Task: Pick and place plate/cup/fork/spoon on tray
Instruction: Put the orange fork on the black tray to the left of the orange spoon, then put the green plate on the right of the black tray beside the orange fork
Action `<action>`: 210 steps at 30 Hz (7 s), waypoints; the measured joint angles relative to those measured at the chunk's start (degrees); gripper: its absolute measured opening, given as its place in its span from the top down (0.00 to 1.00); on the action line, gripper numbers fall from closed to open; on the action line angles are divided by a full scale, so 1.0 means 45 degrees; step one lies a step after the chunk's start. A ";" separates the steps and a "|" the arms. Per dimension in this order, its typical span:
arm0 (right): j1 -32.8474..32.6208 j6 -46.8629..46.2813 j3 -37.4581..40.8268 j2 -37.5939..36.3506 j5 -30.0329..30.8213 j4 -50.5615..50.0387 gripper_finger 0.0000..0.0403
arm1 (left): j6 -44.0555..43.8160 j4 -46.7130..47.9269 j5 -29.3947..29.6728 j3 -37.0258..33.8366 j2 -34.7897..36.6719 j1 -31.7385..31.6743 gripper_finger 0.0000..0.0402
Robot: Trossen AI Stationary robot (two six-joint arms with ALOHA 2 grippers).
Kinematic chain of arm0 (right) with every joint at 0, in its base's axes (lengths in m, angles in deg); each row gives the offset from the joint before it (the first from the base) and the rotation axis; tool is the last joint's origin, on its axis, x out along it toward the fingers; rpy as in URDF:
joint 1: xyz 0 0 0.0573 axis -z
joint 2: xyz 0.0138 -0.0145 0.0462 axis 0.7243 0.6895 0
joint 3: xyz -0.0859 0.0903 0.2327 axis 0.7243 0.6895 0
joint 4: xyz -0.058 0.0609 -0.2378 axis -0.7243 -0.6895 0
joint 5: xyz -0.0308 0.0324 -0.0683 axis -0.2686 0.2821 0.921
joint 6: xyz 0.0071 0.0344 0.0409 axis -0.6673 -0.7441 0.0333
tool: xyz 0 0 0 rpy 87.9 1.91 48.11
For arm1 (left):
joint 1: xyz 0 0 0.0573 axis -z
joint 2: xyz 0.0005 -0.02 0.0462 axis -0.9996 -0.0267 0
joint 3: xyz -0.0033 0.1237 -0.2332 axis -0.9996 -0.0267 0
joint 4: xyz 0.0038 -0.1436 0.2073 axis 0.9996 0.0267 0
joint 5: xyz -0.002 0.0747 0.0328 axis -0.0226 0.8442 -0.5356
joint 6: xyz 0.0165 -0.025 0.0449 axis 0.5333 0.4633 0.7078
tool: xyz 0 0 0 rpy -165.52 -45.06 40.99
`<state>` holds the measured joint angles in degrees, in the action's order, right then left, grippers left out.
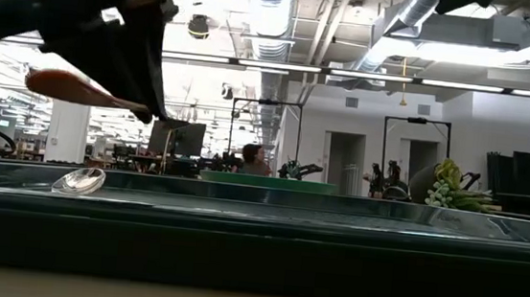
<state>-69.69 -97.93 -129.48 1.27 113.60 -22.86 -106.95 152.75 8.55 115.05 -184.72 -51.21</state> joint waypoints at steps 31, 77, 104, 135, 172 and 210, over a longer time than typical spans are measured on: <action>-0.0226 -0.0148 0.0005 0.0005 0.0063 0.0640 0.72 | 0.0302 -0.0497 -0.1151 -0.0199 -0.1337 -0.0136 0.97; -0.0223 -0.0192 0.0005 0.0005 0.0102 0.0666 0.72 | 0.1065 0.0284 -0.1072 0.0569 -0.1351 -0.0099 0.61; 0.5753 -0.2004 0.1465 0.1324 0.1372 0.1810 0.37 | 0.9963 -0.2576 0.0813 -0.4134 0.6645 -0.2919 0.44; 0.6590 -0.2009 0.2246 0.1465 -0.0291 0.4128 0.37 | 1.7579 -1.3282 -0.3709 -0.9670 0.8368 -1.0272 0.44; 0.7259 -0.0615 0.3477 0.1467 -0.1355 0.6389 0.37 | 1.5777 -1.4855 -0.4770 -0.9670 0.4725 -1.2992 0.71; 0.7541 -0.0517 0.3448 -0.5199 -0.0646 0.5790 0.37 | 1.6789 -1.5861 -0.3937 -0.9292 0.7025 -0.6488 1.00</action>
<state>-35.76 -100.26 -113.96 -22.13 110.69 3.20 -31.40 81.38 -9.17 73.24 -153.11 -80.41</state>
